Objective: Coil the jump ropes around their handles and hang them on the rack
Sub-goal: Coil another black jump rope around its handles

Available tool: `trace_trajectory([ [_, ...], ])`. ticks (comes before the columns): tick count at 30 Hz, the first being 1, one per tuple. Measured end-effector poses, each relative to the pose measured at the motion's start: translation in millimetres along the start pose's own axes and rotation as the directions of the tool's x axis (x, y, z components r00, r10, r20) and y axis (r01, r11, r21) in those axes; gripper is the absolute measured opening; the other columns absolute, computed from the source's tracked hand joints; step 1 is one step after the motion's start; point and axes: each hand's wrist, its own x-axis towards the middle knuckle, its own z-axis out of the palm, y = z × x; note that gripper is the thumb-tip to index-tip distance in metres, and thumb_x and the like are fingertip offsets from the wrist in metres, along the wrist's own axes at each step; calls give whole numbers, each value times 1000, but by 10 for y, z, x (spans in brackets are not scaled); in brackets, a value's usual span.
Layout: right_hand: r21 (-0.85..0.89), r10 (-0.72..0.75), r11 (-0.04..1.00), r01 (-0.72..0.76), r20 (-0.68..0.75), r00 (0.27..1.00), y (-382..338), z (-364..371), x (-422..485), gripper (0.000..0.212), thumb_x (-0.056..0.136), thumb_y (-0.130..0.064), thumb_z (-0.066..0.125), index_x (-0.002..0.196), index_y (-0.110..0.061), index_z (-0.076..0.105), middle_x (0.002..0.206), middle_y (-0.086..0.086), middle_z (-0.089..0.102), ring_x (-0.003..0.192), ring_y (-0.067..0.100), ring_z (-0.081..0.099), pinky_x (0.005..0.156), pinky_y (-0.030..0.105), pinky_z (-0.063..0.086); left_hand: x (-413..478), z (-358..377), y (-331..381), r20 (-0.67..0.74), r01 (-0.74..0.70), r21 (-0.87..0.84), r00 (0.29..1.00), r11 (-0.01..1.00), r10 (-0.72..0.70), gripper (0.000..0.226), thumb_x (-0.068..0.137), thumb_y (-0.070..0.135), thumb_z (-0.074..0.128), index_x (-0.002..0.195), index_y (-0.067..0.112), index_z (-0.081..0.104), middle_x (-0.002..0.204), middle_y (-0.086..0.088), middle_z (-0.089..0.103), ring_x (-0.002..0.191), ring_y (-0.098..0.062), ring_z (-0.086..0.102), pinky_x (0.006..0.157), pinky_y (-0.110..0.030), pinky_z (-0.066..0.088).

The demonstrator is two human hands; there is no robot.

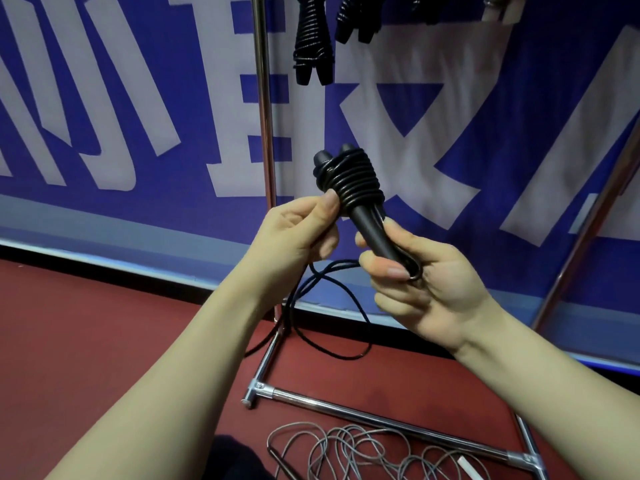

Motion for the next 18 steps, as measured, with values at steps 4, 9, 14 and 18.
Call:
trace_trajectory([
  [4, 210, 61, 972, -109, 221, 973, -14, -109, 45, 33, 104, -26, 43, 110, 3, 59, 65, 6, 60, 41, 13, 29, 40, 25, 26, 19, -27, -31, 128, -12, -146, 991, 989, 30, 15, 92, 23, 64, 96, 11, 57, 66, 1, 63, 59, -14, 43, 54, -16, 37],
  [9, 231, 93, 962, -145, 223, 970, 17, -108, 63, 35, 105, -26, 39, 112, 5, 54, 60, 5, 54, 42, 14, 30, 43, 27, 25, 40, -130, -56, 184, -1, -104, 983, 995, 20, 45, 76, 38, 78, 106, 10, 59, 75, 5, 66, 66, -14, 51, 64, -20, 44],
  [14, 251, 123, 951, -180, 224, 967, 37, 26, 42, 32, 104, -25, 38, 109, 5, 51, 58, 2, 40, 36, 9, 16, 39, 24, 17, 16, -10, -86, 146, 21, -70, 989, 997, -10, 57, 67, 67, 73, 108, 29, 71, 85, -8, 54, 86, -28, 43, 79, -38, 41],
  [18, 322, 152, 909, -265, 337, 929, 13, 41, 87, 31, 102, -24, 41, 103, 5, 51, 57, 5, 41, 36, 9, 15, 37, 22, 13, 14, 31, -113, 183, 26, -156, 983, 987, 3, 67, 64, 64, 74, 113, 18, 69, 93, -6, 62, 86, -20, 56, 84, -35, 43],
])
